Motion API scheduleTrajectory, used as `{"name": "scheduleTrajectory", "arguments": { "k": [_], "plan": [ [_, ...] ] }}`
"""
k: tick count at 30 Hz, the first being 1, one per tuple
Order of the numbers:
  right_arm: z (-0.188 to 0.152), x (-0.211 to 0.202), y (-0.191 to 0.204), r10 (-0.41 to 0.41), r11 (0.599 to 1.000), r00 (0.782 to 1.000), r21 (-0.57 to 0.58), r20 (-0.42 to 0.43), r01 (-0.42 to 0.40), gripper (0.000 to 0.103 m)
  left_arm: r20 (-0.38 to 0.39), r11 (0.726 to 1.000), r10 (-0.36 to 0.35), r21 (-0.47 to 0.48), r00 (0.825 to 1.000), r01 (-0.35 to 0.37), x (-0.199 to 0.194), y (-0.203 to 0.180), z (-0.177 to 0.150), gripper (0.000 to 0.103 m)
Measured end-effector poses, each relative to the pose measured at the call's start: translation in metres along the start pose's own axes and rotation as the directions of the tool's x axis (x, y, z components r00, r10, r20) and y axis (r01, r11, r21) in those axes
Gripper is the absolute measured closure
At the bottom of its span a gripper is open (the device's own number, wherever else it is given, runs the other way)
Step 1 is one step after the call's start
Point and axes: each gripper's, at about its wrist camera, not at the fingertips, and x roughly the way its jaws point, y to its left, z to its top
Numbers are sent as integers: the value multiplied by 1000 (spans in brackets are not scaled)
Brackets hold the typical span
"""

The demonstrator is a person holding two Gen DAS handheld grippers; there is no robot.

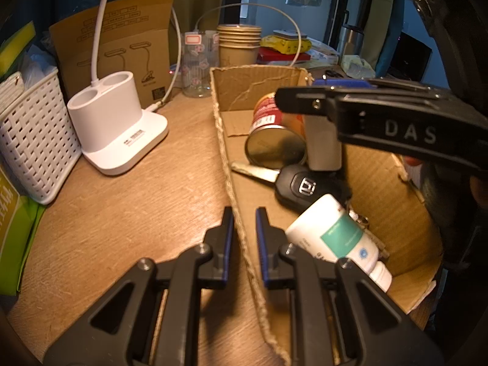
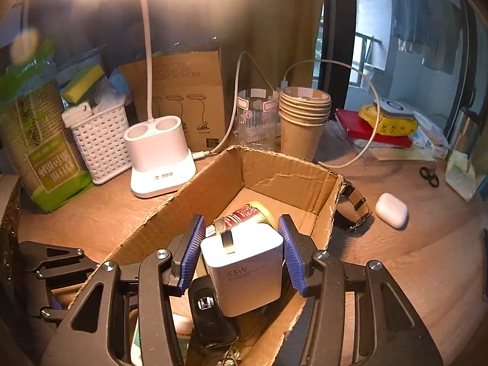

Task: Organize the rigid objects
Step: 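Carry the white charger with the right gripper into the box and release, then move the right gripper to the white earbuds case and close on it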

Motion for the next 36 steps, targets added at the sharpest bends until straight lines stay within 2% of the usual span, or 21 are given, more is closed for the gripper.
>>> {"name": "scheduleTrajectory", "arguments": {
  "k": [3,11,17,23,30,36],
  "plan": [
    [0,-7,-4,-12,1000,1000,8,27,12,42,0,1000,1,2,1000,-1,-1,-1,0,87],
    [-10,-15,-21,-50,998,998,42,29,49,42,0,1000,1,2,1000,-1,-1,-1,1,87],
    [-17,-8,-19,-101,995,995,4,16,101,42,1,1000,1,2,1000,-1,-1,1,0,87],
    [-18,-6,-16,-115,993,993,-16,17,116,41,1,1000,1,2,1000,-1,1,1,0,87],
    [-15,-17,-27,-108,994,993,42,55,106,41,0,1000,1,1,1000,-1,1,2,0,87],
    [-13,-25,-48,-145,987,987,81,69,139,41,0,1000,1,1,1000,-1,1,1,0,87]
  ]
}}
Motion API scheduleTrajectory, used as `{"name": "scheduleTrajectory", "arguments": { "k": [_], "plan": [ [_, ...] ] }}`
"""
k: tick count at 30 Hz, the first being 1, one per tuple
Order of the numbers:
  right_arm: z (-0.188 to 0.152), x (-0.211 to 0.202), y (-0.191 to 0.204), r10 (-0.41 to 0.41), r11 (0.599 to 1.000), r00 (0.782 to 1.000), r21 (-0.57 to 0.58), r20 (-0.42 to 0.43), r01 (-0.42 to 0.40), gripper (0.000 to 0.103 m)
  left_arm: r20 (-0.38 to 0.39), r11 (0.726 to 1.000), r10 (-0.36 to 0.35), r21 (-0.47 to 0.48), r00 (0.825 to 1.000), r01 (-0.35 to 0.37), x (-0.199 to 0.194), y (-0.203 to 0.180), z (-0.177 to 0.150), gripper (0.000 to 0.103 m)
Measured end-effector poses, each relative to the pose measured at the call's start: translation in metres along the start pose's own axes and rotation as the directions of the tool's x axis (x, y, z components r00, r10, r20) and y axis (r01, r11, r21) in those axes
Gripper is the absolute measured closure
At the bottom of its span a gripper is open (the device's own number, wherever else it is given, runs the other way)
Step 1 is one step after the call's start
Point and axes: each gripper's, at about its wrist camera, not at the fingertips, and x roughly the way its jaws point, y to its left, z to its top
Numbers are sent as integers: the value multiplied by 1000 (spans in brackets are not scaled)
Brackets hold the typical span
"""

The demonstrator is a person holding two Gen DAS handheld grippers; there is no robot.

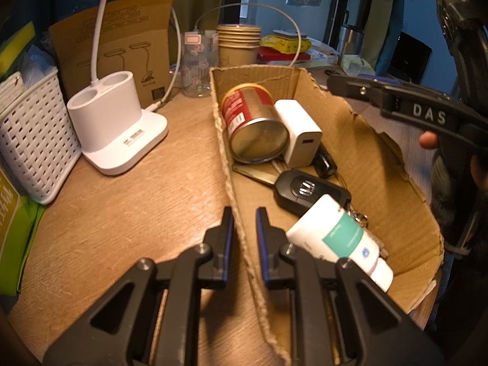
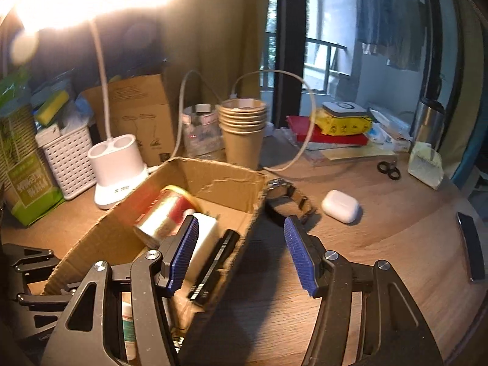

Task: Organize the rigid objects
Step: 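Move the right gripper to the white earbuds case and close on it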

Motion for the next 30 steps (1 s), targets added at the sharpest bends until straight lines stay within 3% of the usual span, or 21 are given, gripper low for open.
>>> {"name": "scheduleTrajectory", "arguments": {
  "k": [8,22,30],
  "plan": [
    [0,5,-31,-62,997,998,40,5,61,41,0,1000,0,0,1000,0,0,0,0,87],
    [-2,53,-98,-158,977,984,128,-82,168,41,0,1000,0,0,1000,0,0,-1,0,87],
    [3,75,-107,-179,976,977,100,-120,191,41,0,1000,0,0,1000,0,0,-1,0,87]
  ]
}}
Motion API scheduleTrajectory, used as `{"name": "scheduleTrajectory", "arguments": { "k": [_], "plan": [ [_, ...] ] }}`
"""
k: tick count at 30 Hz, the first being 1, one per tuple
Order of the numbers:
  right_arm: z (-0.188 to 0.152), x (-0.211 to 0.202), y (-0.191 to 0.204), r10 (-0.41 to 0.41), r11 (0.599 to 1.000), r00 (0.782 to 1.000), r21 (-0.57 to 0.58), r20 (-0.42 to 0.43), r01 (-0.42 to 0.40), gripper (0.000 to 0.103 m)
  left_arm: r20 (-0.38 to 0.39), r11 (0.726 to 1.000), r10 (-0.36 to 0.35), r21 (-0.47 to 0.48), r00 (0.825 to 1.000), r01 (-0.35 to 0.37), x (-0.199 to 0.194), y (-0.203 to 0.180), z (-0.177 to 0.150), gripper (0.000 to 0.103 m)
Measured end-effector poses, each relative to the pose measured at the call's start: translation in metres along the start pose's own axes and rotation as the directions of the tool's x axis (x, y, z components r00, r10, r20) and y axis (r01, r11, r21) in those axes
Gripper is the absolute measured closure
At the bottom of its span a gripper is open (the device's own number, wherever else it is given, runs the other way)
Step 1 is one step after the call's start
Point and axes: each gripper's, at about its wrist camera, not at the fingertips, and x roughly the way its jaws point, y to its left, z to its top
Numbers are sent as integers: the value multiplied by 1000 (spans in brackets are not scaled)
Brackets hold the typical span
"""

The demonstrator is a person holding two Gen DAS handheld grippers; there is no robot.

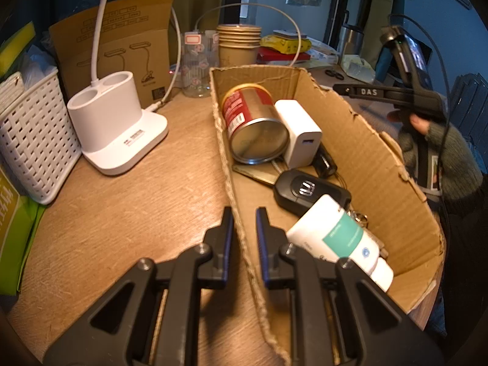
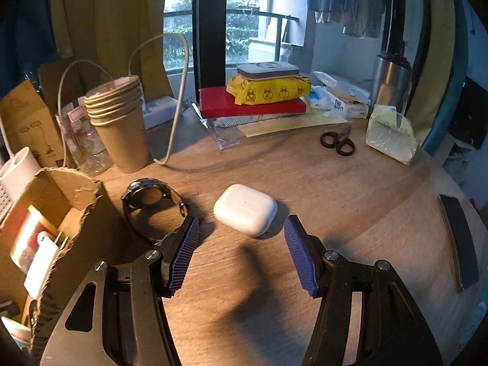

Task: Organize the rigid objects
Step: 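Move the right gripper to the white earbuds case and close on it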

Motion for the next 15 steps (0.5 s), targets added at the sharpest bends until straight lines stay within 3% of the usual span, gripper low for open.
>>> {"name": "scheduleTrajectory", "arguments": {
  "k": [15],
  "plan": [
    [12,29,-4,0,1000,999,22,-42,0,41,0,1000,0,0,1000,0,0,0,0,87]
  ]
}}
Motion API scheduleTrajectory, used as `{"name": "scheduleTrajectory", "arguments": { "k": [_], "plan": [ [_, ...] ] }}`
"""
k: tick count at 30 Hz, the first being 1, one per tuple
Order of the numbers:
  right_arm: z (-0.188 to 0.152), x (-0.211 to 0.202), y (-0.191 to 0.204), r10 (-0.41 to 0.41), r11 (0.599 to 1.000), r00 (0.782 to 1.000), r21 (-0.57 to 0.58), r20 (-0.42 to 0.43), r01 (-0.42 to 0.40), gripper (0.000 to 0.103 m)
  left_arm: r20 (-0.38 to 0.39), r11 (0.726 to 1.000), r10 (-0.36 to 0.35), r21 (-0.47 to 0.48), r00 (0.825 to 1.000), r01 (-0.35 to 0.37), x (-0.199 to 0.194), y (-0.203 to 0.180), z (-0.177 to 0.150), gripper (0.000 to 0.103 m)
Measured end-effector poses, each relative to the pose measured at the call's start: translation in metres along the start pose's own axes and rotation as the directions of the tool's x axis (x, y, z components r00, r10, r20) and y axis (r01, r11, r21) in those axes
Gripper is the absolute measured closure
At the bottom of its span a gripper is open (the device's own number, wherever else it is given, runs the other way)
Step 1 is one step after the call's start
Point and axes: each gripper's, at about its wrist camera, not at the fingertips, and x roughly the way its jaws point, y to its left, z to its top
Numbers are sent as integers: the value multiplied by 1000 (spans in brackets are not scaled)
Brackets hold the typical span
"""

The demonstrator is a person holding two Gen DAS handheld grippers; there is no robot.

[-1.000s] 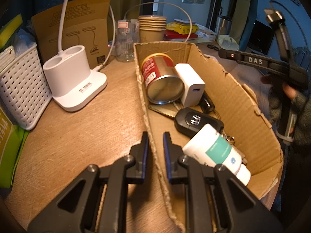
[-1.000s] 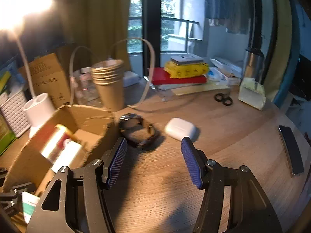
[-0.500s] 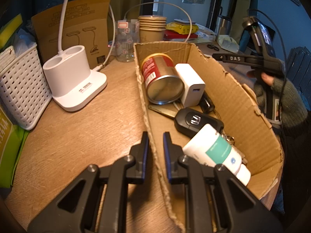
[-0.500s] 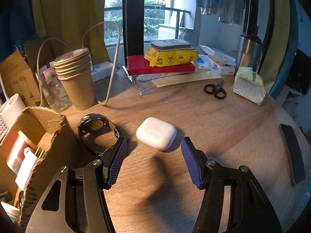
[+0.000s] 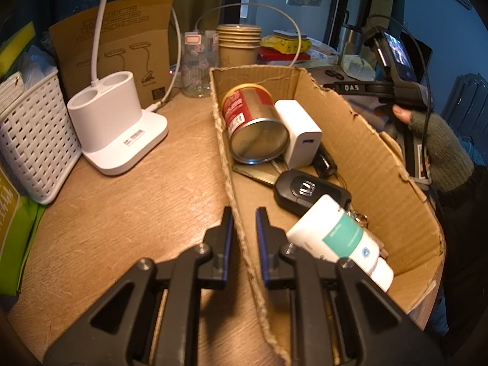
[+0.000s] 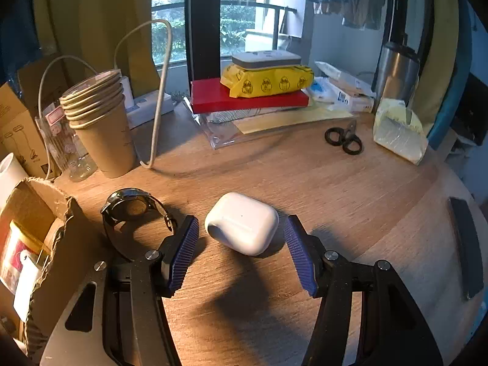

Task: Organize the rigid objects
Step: 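Move the right gripper to the white earbuds case and close on it, then carry the earbuds case with the right gripper into the box and release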

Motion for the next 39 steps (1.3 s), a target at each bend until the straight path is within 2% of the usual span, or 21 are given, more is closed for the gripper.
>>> {"name": "scheduleTrajectory", "arguments": {
  "k": [15,18,24,30,39],
  "plan": [
    [10,20,4,-11,1000,999,-25,-51,10,41,0,1000,0,0,1000,0,0,0,0,87],
    [9,27,2,-16,1000,996,-12,-91,15,41,0,1000,0,0,1000,0,0,0,0,87],
    [9,29,0,-6,1000,995,0,-104,6,41,0,1000,0,0,1000,0,0,0,0,87],
    [9,26,-1,-18,1000,996,8,-92,19,42,0,1000,0,0,1000,0,0,0,0,87],
    [5,6,4,-48,999,999,-4,-12,48,42,0,1000,0,0,1000,0,0,0,0,87]
  ]
}}
